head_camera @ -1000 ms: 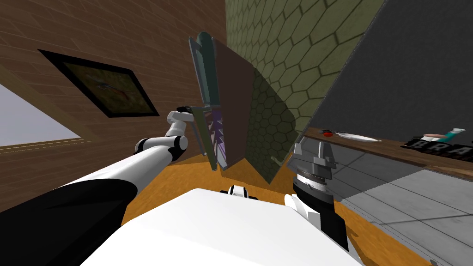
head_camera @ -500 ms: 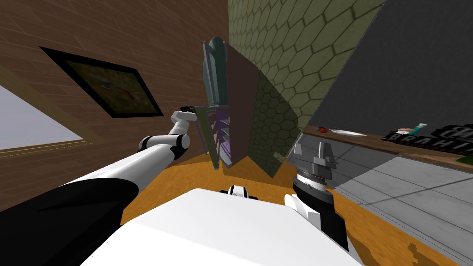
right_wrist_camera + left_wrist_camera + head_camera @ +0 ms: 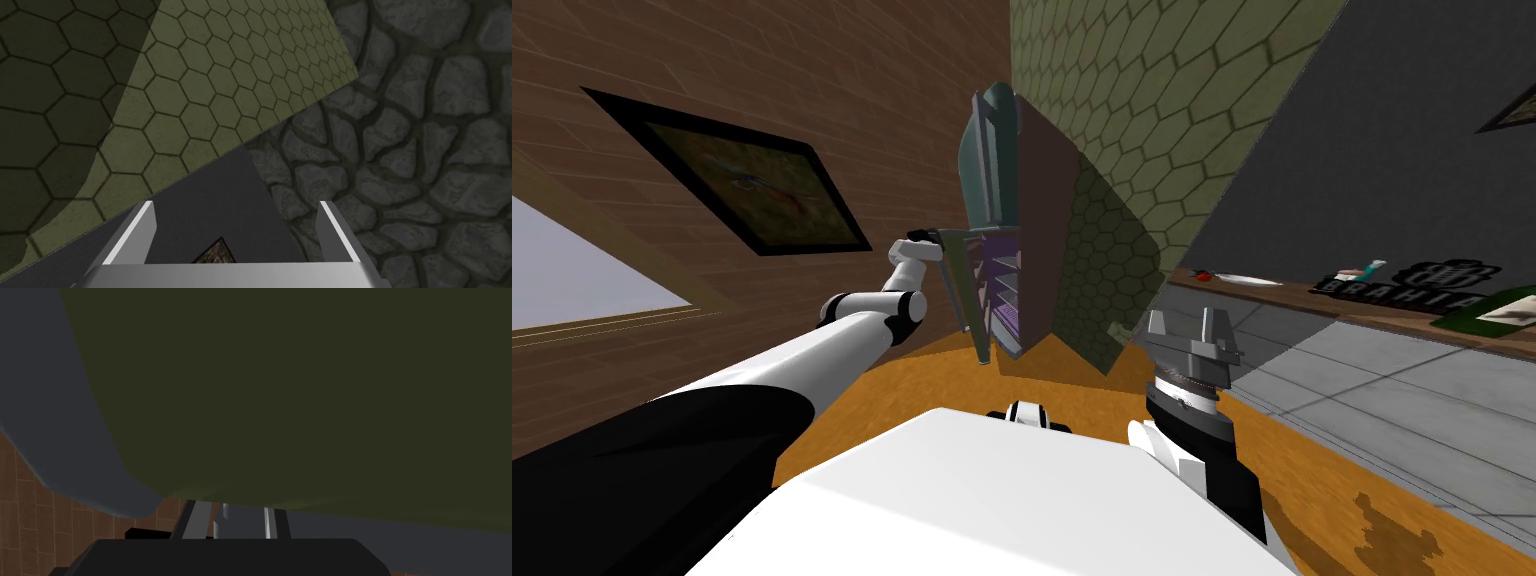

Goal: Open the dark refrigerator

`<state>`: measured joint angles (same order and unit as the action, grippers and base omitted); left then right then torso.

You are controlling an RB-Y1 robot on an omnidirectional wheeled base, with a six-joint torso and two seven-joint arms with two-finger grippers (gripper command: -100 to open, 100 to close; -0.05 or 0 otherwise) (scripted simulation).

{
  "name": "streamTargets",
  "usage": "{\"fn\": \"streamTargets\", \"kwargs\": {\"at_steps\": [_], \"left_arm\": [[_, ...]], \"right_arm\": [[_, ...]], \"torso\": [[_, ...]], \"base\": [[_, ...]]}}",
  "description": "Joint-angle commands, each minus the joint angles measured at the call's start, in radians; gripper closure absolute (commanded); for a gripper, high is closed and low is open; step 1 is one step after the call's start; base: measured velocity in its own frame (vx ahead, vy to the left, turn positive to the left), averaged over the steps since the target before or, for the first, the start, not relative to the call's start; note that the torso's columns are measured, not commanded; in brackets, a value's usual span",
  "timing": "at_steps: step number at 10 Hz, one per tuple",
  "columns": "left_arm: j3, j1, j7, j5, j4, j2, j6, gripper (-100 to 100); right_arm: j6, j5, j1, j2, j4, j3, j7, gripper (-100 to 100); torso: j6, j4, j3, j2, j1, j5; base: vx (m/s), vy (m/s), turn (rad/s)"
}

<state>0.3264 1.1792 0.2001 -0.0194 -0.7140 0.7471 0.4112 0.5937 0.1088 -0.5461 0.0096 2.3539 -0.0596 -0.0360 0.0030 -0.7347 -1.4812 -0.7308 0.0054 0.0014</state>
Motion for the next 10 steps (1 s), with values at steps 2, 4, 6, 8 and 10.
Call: {"fn": "streamTargets", "kwargs": {"at_steps": [2, 4, 6, 8, 10], "left_arm": [[-0.028, 0.008, -0.017, 0.038, -0.016, -0.033, 0.007, 100], [-0.039, 0.013, -0.025, 0.054, -0.017, -0.046, 0.007, 100], [-0.051, 0.018, -0.032, 0.07, -0.017, -0.059, 0.007, 100], [-0.063, 0.023, -0.039, 0.086, -0.018, -0.071, 0.007, 100], [-0.074, 0.028, -0.046, 0.101, -0.018, -0.084, 0.007, 100]], "right_arm": [[0.0, 0.0, 0.0, 0.0, 0.0, 0.0, 0.0, 0], [0.0, 0.0, 0.0, 0.0, 0.0, 0.0, 0.0, 0], [0.0, 0.0, 0.0, 0.0, 0.0, 0.0, 0.0, 0], [0.0, 0.0, 0.0, 0.0, 0.0, 0.0, 0.0, 0], [0.0, 0.0, 0.0, 0.0, 0.0, 0.0, 0.0, 0]], "torso": [[0.004, -0.001, -0.003, 0.003, 0.0, -0.002], [0.004, 0.001, -0.007, 0.008, -0.005, -0.003], [0.005, 0.003, -0.008, 0.011, -0.009, -0.003], [0.011, 0.002, -0.013, 0.016, -0.001, -0.004], [0.001, 0.005, -0.007, 0.011, -0.017, -0.003]], "base": [[-0.094, 0.328, -0.11], [-0.088, 0.373, -0.096], [-0.072, 0.34, -0.076], [-0.133, 0.409, -0.136], [-0.081, 0.203, -0.036]]}}
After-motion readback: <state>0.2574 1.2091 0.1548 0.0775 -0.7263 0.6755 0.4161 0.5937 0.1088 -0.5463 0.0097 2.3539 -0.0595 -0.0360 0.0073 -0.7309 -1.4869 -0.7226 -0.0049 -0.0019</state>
